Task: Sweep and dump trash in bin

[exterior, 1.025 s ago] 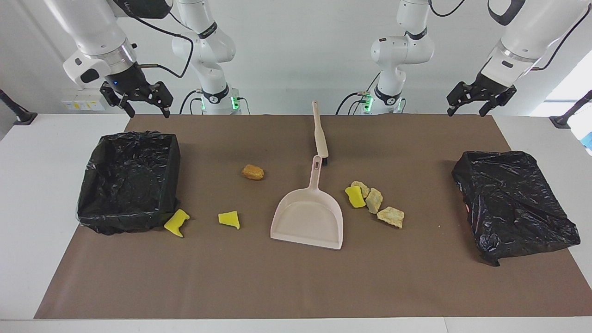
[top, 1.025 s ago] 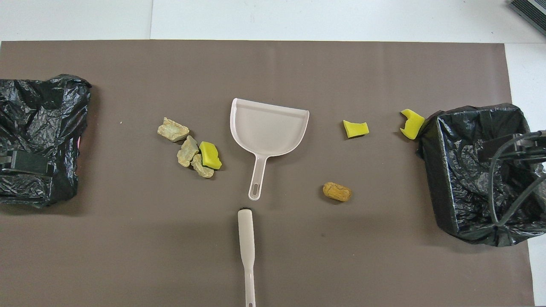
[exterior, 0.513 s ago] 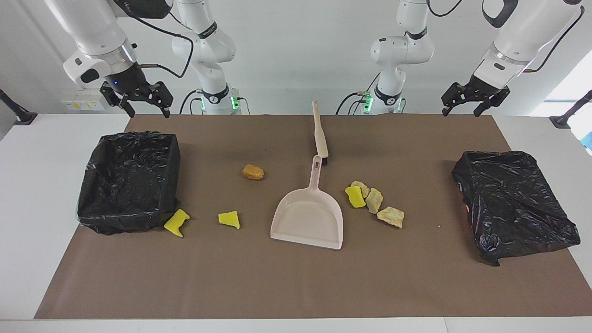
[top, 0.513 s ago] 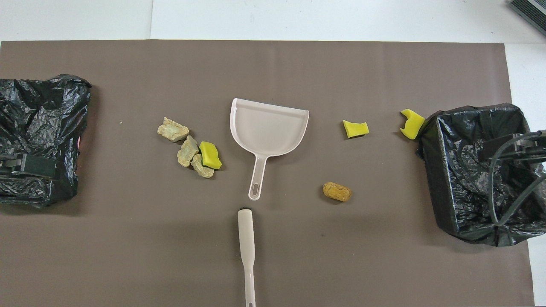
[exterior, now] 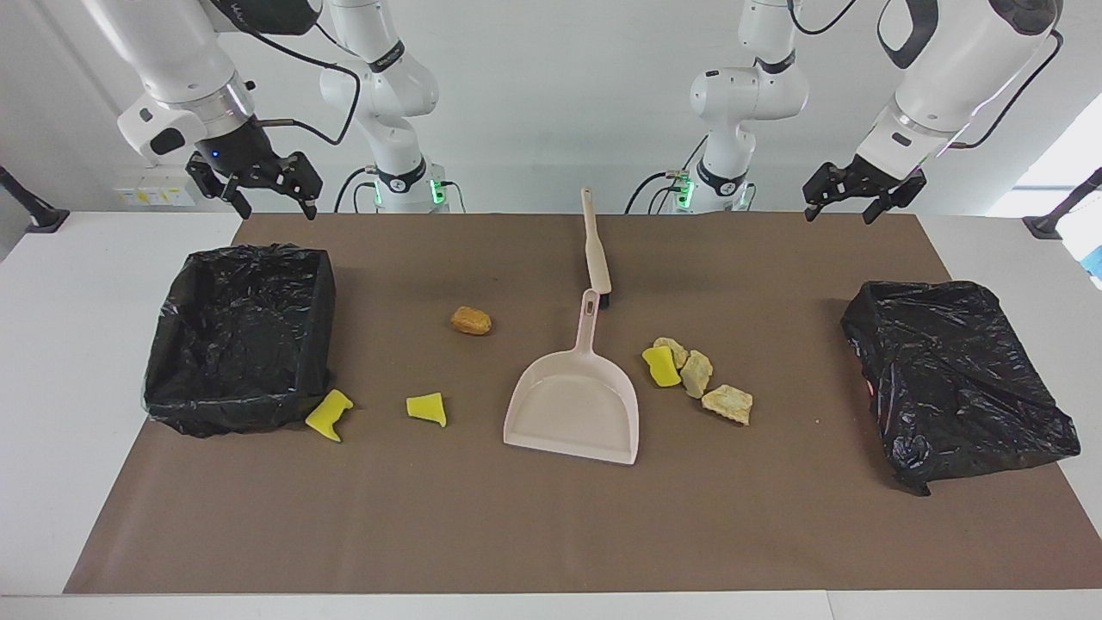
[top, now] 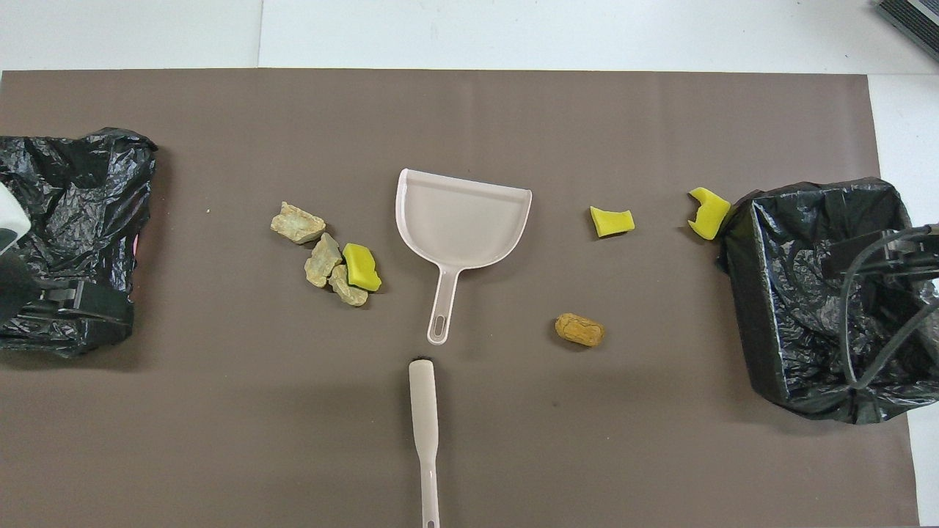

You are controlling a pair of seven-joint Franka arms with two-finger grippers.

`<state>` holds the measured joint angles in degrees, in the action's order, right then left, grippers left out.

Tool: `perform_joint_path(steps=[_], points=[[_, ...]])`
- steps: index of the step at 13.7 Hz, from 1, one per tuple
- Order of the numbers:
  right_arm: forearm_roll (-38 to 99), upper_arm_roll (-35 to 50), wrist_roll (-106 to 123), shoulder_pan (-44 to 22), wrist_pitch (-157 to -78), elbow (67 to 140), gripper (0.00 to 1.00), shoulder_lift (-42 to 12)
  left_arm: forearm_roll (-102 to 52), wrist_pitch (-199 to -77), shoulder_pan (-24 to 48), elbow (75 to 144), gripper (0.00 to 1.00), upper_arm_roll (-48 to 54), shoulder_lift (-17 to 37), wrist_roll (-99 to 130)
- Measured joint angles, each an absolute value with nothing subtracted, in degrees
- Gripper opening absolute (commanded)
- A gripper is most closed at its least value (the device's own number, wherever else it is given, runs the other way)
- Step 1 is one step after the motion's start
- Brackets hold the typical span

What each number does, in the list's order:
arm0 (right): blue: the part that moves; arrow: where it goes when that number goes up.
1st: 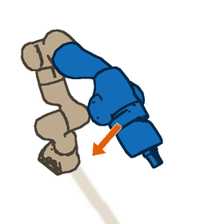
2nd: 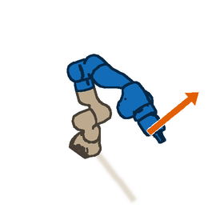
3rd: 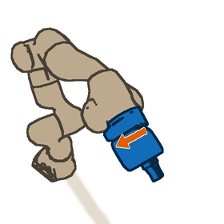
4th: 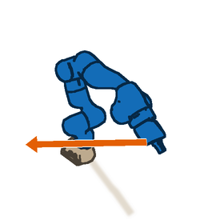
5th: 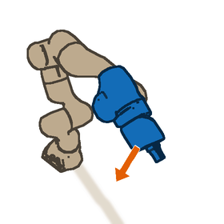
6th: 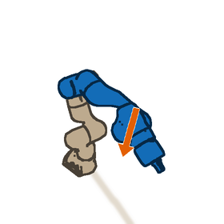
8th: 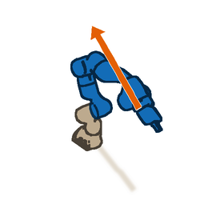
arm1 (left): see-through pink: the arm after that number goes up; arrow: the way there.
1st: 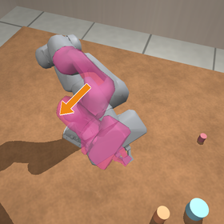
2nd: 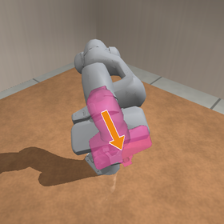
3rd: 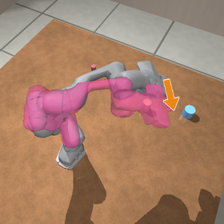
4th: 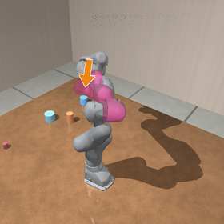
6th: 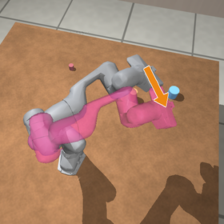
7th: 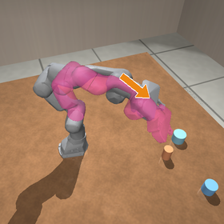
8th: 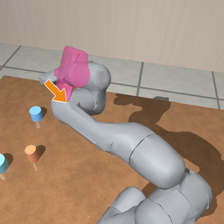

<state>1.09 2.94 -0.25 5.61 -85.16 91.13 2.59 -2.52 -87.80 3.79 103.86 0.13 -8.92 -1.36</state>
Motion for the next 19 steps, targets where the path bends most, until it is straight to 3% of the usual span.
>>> perform_joint_path(steps=[10,14,19], points=[[1.09,2.94,-0.25,5.61,-85.16,91.13,1.0,2.59,-2.58,-92.99,15.79,116.41,1.0,0.57,-13.56,12.8],[1.1,3.05,-0.25,5.59,-85.16,91.13,1.0,2.59,-3.95,-93.73,20.47,117.82,1.0,0.75,-14.52,16.83],[1.08,2.98,-0.25,5.6,-83.17,91.13,1.0,2.66,-4.6,-96.51,21.06,118.0,1.0,0.73,-14.53,17.26]])
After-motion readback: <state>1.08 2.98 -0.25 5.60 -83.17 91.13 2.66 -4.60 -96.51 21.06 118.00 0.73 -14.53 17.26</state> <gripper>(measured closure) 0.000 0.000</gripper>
